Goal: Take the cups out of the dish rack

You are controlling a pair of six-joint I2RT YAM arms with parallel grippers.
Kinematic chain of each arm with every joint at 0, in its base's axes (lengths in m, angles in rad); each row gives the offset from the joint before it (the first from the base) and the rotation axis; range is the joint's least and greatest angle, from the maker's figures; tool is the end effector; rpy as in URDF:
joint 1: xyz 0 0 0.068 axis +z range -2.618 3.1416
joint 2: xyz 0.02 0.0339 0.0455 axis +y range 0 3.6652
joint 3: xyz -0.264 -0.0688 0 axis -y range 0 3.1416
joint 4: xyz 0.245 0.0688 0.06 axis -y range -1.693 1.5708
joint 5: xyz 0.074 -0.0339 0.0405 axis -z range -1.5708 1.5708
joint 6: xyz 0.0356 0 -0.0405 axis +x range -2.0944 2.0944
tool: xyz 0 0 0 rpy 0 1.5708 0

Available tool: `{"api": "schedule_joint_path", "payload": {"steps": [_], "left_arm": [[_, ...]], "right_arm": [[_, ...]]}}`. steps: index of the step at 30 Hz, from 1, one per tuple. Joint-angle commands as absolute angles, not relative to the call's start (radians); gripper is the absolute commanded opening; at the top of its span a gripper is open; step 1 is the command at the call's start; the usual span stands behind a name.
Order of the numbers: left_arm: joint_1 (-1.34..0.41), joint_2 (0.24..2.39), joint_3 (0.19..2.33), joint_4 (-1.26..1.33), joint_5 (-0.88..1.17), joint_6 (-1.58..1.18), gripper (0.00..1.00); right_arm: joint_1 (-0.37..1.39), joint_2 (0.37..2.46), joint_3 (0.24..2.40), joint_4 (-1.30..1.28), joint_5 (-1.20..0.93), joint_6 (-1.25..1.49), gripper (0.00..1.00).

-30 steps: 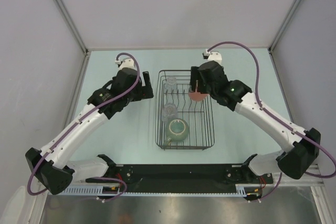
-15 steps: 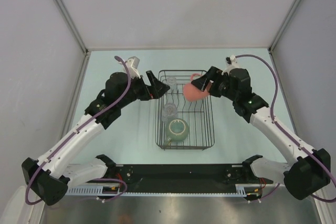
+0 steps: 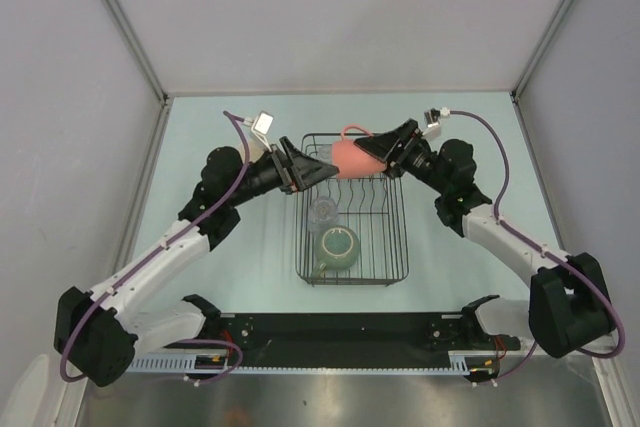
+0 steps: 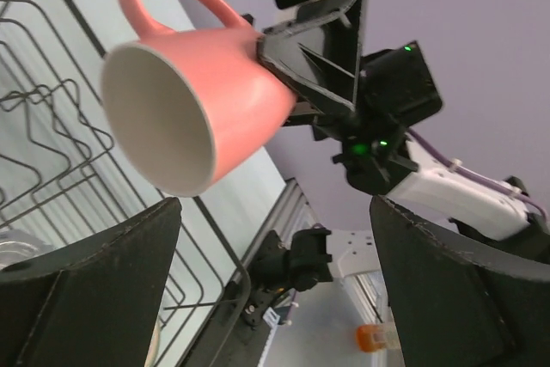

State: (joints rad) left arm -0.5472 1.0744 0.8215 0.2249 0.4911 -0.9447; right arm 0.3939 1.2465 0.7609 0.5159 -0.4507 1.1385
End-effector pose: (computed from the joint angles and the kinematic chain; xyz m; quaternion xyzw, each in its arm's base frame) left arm 0.2063 -0.1454 0.3395 0.0288 0.7152 -0.5869 0.3784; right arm 0.2587 0.1243 0.3057 0.0975 0.6906 0.5972 0.3962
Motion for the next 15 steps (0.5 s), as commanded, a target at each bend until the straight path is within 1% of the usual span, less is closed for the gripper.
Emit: {"api": "schedule_joint_path", "payload": {"steps": [1,15], "left_arm": [[-0.543,1.088,0.801,0.420,0.578,-1.037,0.96],[-0.564,1.134,0.792,0.468,0.569,-1.045,0.92]], "right_arm": [[0.391,1.276,0.772,0.837,-0.505,1.290,0.00],[0.459,1.362,0.816,0.979,-0.597,1.350,0.00]]}}
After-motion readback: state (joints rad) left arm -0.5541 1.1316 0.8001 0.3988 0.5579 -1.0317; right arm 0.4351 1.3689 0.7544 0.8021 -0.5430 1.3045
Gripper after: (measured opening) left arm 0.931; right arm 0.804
